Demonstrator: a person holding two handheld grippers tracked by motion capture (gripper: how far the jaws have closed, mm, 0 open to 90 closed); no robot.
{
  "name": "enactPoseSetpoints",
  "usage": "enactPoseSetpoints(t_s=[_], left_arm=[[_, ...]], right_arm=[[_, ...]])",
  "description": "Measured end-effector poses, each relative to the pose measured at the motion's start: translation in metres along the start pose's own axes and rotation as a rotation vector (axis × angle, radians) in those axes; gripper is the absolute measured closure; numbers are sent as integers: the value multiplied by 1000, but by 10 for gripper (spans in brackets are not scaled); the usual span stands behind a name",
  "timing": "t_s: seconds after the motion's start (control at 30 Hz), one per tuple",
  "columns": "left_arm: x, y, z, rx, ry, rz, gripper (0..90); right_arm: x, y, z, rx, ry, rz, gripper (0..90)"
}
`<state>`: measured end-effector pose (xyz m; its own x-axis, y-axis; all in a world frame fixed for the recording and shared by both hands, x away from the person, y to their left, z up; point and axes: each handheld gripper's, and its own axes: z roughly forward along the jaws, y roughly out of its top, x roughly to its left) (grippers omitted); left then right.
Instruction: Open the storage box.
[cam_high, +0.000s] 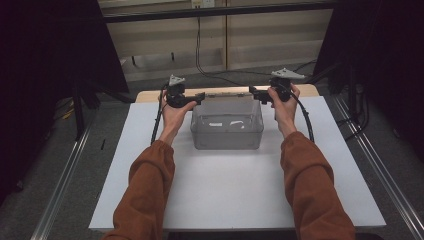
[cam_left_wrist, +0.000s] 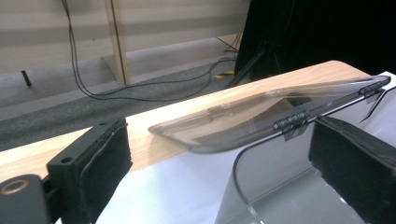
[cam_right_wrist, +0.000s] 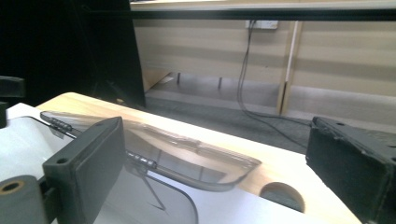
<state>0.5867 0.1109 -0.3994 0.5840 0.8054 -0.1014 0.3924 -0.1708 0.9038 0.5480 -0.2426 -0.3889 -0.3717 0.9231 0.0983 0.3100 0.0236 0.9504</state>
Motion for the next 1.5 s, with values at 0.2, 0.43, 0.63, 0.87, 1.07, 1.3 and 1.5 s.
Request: enactPoseSetpoints(t_s=[0.2, 0.43, 0.63, 0.87, 1.07, 1.3, 1.5], left_arm=[[-2, -4, -17, -13, -33, -7, 41], [-5, -8, -33, -61, -23, 20, 39], [-8, -15, -42, -94, -16, 33, 43], [-10, -21, -49, -132, 24, 54, 43], [-13, -28, -57, -185, 38, 66, 43], [-21, -34, -71, -214, -3, 68, 43], [-24, -40, -87, -230, -16, 49, 41]], right_arm=[[2, -7, -10, -32, -33, -14, 28], [1, -9, -24, -57, -54, -35, 23], [4, -13, -33, -73, -58, -61, 18], [11, -20, -41, -73, -46, -75, 12], [19, -24, -51, -83, -33, -70, 0], [30, -33, -64, -116, -52, -70, 0], [32, -38, -73, -126, -62, -73, 6]])
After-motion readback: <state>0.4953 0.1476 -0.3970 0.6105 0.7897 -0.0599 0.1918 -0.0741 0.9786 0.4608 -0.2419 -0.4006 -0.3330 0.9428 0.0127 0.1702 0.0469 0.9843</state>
